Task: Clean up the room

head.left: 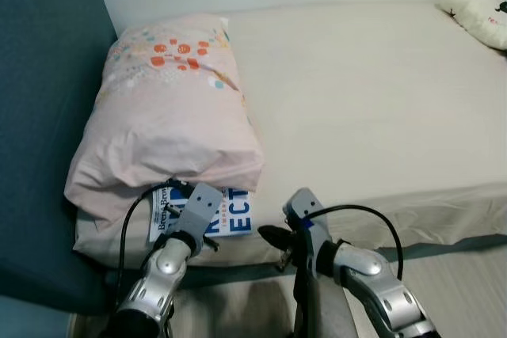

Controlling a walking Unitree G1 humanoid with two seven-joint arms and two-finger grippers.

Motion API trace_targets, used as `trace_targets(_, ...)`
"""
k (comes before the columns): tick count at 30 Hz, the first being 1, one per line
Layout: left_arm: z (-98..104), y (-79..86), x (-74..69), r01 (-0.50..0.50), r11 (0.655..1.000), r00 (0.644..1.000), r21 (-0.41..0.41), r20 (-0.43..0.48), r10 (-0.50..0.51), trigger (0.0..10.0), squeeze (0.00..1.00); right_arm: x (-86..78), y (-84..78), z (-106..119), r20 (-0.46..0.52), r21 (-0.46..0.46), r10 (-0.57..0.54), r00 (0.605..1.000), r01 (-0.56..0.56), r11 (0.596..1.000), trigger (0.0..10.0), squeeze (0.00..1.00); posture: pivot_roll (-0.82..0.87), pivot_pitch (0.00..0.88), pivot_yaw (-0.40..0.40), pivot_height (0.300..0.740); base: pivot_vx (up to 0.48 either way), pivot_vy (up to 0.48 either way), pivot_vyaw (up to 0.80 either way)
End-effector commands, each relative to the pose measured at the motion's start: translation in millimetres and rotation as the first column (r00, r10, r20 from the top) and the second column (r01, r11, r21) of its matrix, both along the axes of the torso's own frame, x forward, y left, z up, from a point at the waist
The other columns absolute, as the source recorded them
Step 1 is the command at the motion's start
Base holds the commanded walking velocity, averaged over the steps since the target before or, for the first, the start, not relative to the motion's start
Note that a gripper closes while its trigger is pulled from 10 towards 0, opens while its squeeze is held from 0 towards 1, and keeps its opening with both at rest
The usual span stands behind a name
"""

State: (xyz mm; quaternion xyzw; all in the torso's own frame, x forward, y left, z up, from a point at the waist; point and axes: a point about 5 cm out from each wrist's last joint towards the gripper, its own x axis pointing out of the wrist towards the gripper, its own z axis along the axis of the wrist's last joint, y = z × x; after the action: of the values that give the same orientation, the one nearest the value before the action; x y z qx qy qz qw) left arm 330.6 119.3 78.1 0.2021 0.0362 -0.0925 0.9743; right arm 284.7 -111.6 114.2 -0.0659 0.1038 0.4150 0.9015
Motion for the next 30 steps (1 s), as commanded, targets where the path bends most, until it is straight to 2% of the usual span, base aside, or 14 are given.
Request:
trace_targets(1,-20,9.8,-4.6,-0.074,0.996,0.992,0.040,-0.099,0.077,4.1,0.00,-1.2,0.8,-4,-0.020,0.009,-0.010,1.000,0.010,1.000,10.0,0.00,-0.01,0.311,-0.002,0.525,0.000,0.000,0.00)
trace_targets(3,-21,10.2,-2.7,-0.083,0.995,0.990,0.048,-0.114,0.088,4.1,0.00,-1.0,2.0,-3,-0.019,0.013,-0.010,1.000,0.010,1.000,10.0,0.00,-0.01,0.311,-0.002,0.525,0.000,0.000,0.00)
trace_targets(5,-25,7.8,0.9,-0.049,0.996,0.980,0.070,-0.189,0.062,5.2,0.00,-1.5,4.8,-3,-0.018,0.017,-0.004,1.000,0.004,1.000,10.0,0.00,-0.01,0.314,0.001,0.525,0.000,0.000,0.00)
trace_targets(7,-27,6.5,1.4,-0.027,0.997,0.974,0.076,-0.224,0.043,5.2,0.00,-1.8,5.4,-4,-0.018,0.017,-0.002,1.000,0.002,1.000,10.0,0.00,-0.01,0.314,0.001,0.525,0.000,0.000,0.00)
trace_targets(8,-21,7.5,5.9,-0.004,0.997,0.976,0.076,-0.215,0.020,7.4,0.00,-2.6,5.3,-4,-0.018,0.018,-0.003,1.000,0.003,1.000,10.0,0.00,0.00,0.311,0.005,0.525,0.000,0.000,0.00)
trace_targets(11,-14,11.5,10.1,-0.015,0.998,0.984,0.059,-0.179,0.026,7.1,0.00,-2.5,3.6,-4,-0.018,0.020,-0.009,1.000,0.010,1.000,10.0,0.00,0.00,0.306,0.007,0.525,0.000,0.000,0.00)
trace_targets(14,-6,15.0,13.1,-0.031,0.999,0.991,0.020,-0.133,0.033,7.5,0.00,-1.4,1.5,-4,-0.017,0.024,-0.020,1.000,0.020,1.000,10.0,0.00,0.00,0.299,0.009,0.525,0.000,0.000,0.00)
trace_targets(16,13,5.5,16.8,0.021,0.994,0.999,-0.107,-0.037,-0.025,9.1,0.00,1.6,-0.3,-3,-0.014,0.027,-0.030,0.999,0.030,0.999,10.0,0.00,0.01,0.283,0.004,0.525,0.000,0.000,0.00)
trace_targets(17,13,5.5,16.8,0.021,0.994,0.999,-0.107,-0.037,-0.025,9.1,0.00,1.6,-0.3,-3,-0.014,0.027,-0.030,0.999,0.030,0.999,10.0,0.00,0.01,0.283,0.004,0.525,0.000,0.000,0.00)
trace_targets(19,31,-11.5,20.4,0.076,0.971,0.997,-0.225,0.028,-0.071,10.0,0.00,4.7,0.7,-1,-0.010,0.038,-0.034,0.999,0.034,0.999,10.0,0.00,0.01,0.283,0.004,0.525,0.000,0.000,0.00)
trace_targets(20,38,-18.2,22.0,0.095,0.958,0.995,-0.270,0.051,-0.084,10.0,0.00,6.0,1.3,0,-0.009,0.042,-0.035,0.999,0.035,0.998,10.0,0.00,0.01,0.283,0.004,0.525,0.000,0.000,0.00)
trace_targets(23,47,-24.6,25.4,0.103,0.952,0.994,-0.288,0.074,-0.085,10.0,0.00,7.6,2.4,0,-0.009,0.048,-0.036,0.999,0.036,0.998,10.0,0.00,0.02,0.275,-0.005,0.525,0.000,0.000,0.00)
trace_targets(26,70,-33.7,46.6,0.063,0.971,0.994,-0.230,0.103,-0.040,10.0,0.00,11.8,7.2,2,-0.004,0.056,-0.032,0.999,0.032,0.998,10.0,0.00,0.02,0.276,-0.007,0.525,0.000,0.000,0.00)
trace_targets(30,86,-36.5,62.1,0.039,0.984,0.995,-0.174,0.098,-0.023,9.6,0.00,12.8,10.2,1,-0.002,0.058,-0.030,1.000,0.030,0.998,10.0,0.00,0.02,0.279,0.005,0.525,0.000,0.000,0.00)
